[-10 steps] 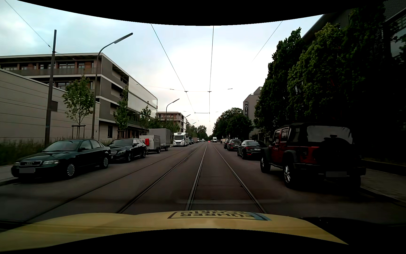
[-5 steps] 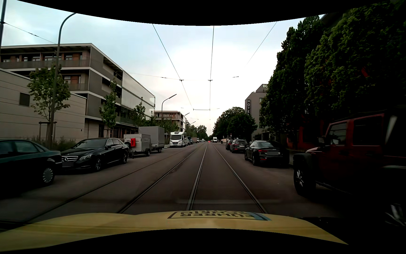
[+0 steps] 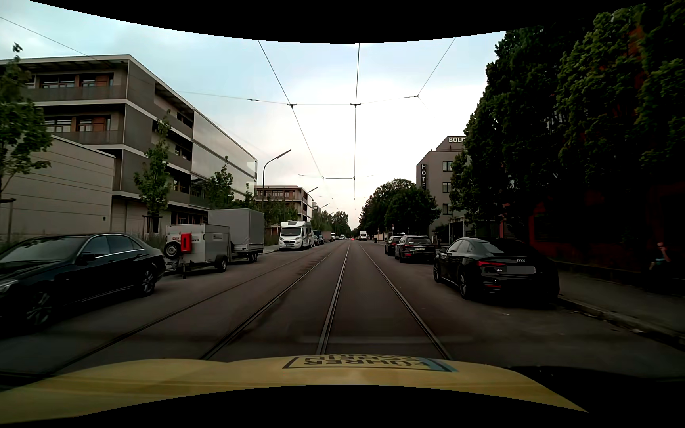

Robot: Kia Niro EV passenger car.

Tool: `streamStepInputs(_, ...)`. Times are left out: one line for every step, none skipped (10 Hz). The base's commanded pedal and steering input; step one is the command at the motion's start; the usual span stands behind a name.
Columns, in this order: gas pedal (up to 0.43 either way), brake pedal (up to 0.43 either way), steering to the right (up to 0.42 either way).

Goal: Follow the waypoints while adhering to traffic rules and regulations

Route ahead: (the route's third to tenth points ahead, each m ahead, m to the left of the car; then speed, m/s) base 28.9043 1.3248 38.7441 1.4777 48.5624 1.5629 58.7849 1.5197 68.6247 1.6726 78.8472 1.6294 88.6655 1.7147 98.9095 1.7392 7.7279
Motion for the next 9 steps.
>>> streamStepInputs(0.087,0.000,0.000)
streamStepInputs(0.087,0.000,0.000)
streamStepInputs(0.087,0.000,0.000)
streamStepInputs(0.087,0.000,0.000)
streamStepInputs(0.087,0.000,0.000)
streamStepInputs(0.087,0.000,0.000)
streamStepInputs(0.087,0.000,0.000)
streamStepInputs(0.087,0.000,0.000)
streamStepInputs(0.087,0.000,0.000)
